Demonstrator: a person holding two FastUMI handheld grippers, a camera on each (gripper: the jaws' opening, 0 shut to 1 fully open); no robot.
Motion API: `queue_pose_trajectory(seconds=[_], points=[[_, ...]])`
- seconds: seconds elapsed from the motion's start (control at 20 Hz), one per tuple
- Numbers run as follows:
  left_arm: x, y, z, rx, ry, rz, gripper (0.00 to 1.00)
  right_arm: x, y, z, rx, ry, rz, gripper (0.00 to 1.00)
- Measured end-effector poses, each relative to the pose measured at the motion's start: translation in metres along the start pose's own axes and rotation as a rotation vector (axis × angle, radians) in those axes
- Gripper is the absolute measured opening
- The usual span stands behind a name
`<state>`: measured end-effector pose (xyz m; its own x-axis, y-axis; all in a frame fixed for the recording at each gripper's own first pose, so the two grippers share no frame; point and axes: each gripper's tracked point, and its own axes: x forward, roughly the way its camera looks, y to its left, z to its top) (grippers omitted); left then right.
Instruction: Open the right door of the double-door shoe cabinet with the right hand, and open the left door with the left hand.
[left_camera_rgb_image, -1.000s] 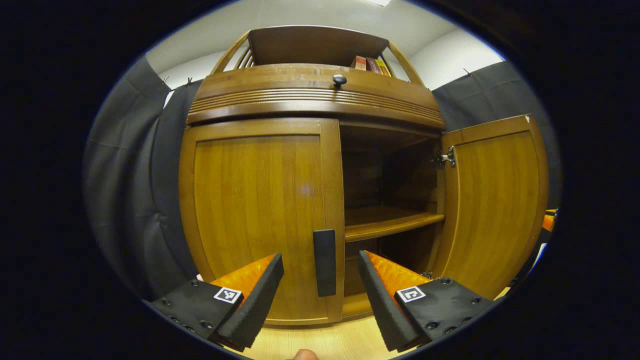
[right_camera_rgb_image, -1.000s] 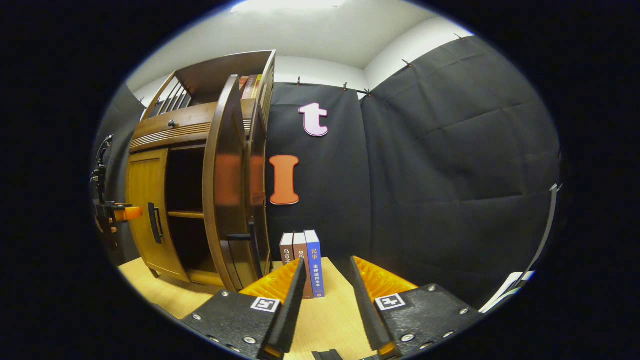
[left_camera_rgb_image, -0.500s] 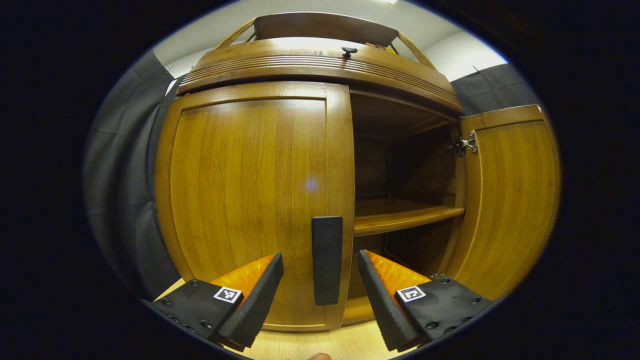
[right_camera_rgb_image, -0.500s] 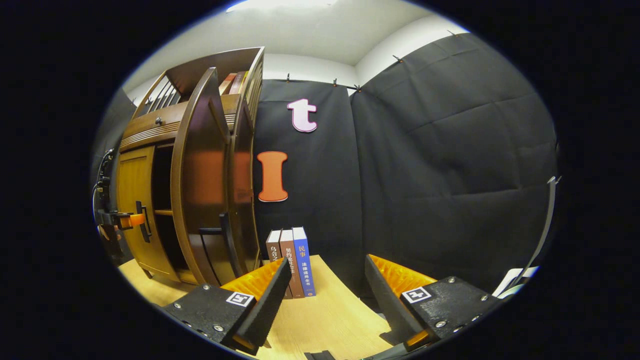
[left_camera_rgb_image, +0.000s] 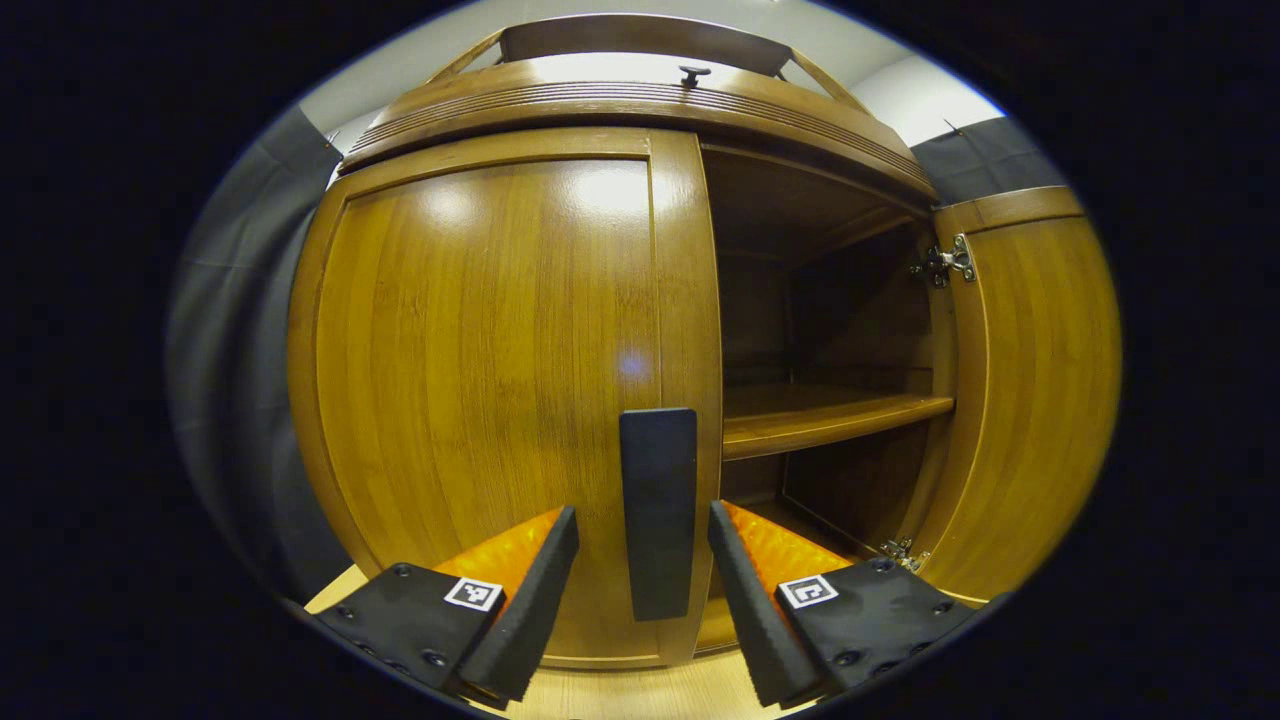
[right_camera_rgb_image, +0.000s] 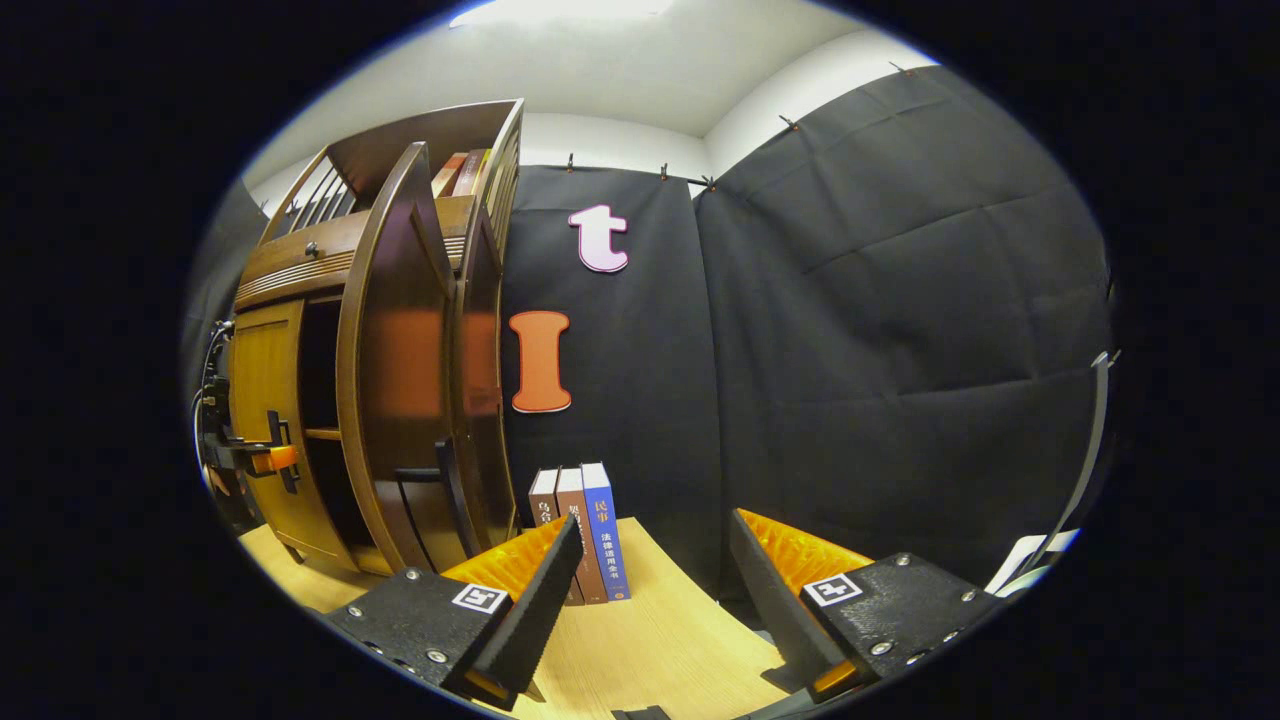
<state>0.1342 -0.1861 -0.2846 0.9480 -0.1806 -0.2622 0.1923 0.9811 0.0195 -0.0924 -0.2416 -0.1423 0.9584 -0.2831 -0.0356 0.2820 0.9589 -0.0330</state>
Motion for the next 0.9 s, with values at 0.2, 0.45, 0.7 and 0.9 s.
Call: queue_pose_trajectory(seconds=[0.2, 0.45, 0.7, 0.9], points=[[-0.001, -0.004, 0.001, -0.011, -0.012, -0.022, 0.72, -0.003, 0.003, 0.003, -0.005, -0.004, 0.001, 1.00], [-0.004, -0.013, -0.006, -0.014, 0.023, -0.057, 0.40, -0.012, 0.004, 0.010, -0.005, -0.014, 0.002, 1.00], [-0.010, -0.009, -0.003, -0.062, 0.015, -0.074, 0.27, -0.024, 0.009, 0.018, -0.021, -0.022, 0.002, 1.00], [-0.013, -0.011, -0.004, -0.058, 0.017, -0.091, 0.24, -0.036, 0.020, 0.029, -0.028, -0.032, 0.012, 1.00]])
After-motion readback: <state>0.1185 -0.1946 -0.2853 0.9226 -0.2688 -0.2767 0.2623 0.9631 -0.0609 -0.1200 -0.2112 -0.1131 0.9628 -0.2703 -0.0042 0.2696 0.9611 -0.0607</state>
